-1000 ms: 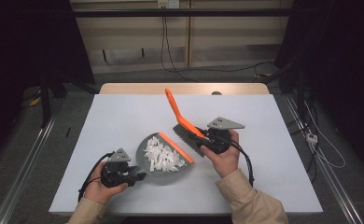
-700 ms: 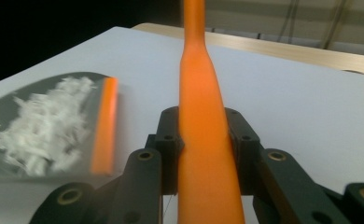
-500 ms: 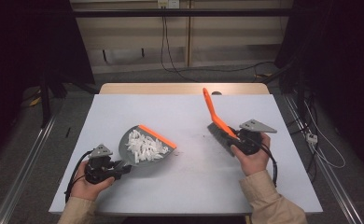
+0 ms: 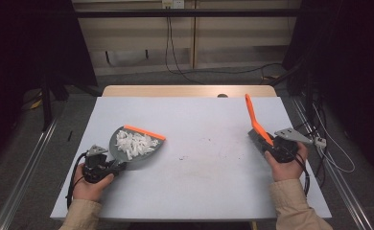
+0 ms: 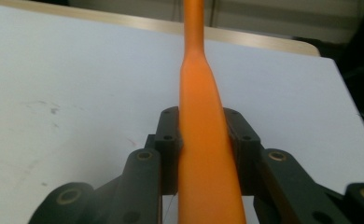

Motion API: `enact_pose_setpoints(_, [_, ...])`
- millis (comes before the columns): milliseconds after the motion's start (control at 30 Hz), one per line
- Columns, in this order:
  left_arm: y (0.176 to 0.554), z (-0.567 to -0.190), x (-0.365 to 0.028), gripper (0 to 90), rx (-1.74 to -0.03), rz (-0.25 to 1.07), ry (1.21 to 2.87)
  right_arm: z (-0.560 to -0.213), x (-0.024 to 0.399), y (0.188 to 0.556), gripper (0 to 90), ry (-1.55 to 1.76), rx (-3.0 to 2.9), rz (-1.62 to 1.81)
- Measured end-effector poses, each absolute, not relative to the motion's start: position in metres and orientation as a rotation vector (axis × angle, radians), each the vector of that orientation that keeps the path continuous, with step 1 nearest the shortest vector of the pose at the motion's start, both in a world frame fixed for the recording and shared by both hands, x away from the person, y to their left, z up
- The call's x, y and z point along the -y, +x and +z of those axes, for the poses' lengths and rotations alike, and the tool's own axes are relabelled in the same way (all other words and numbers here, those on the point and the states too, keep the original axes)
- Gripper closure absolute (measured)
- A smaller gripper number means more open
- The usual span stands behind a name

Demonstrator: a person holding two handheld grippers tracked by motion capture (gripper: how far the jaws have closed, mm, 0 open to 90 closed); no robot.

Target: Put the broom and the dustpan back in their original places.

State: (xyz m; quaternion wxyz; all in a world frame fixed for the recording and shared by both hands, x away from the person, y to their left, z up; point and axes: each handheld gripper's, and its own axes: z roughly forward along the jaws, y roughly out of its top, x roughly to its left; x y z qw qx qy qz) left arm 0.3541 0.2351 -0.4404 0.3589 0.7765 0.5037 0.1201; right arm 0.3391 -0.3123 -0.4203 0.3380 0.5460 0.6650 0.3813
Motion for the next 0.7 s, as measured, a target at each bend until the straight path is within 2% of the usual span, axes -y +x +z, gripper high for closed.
enact_pose_setpoints(67, [0.352,-0.442,-0.231,62.2,-1.306,0.313,1.986,-0.423,0.313,0.336,68.9,1.443,-1.740,0.968])
enact_pose_setpoints(167, [0.346,-0.441,-0.227,59.1,-1.264,0.257,1.986,-0.422,0.307,0.331,60.4,1.432,-1.765,1.062])
enact_pose_setpoints(300, [0.337,-0.437,-0.226,47.7,-1.231,0.251,1.950,-0.415,0.293,0.327,47.3,1.419,-1.777,1.193])
enact_pose_setpoints(400, [0.331,-0.431,-0.230,31.4,-1.178,0.256,1.907,-0.415,0.288,0.324,42.2,1.415,-1.787,1.281])
enact_pose_setpoints(467, [0.327,-0.427,-0.233,24.0,-1.120,0.272,1.872,-0.417,0.286,0.322,37.7,1.403,-1.813,1.309])
enact_pose_setpoints(567, [0.323,-0.424,-0.238,16.5,-1.048,0.289,1.827,-0.422,0.284,0.318,34.6,1.409,-1.854,1.330])
enact_pose_setpoints(700, [0.324,-0.422,-0.240,12.6,-1.003,0.297,1.797,-0.427,0.278,0.312,30.3,1.386,-1.909,1.327])
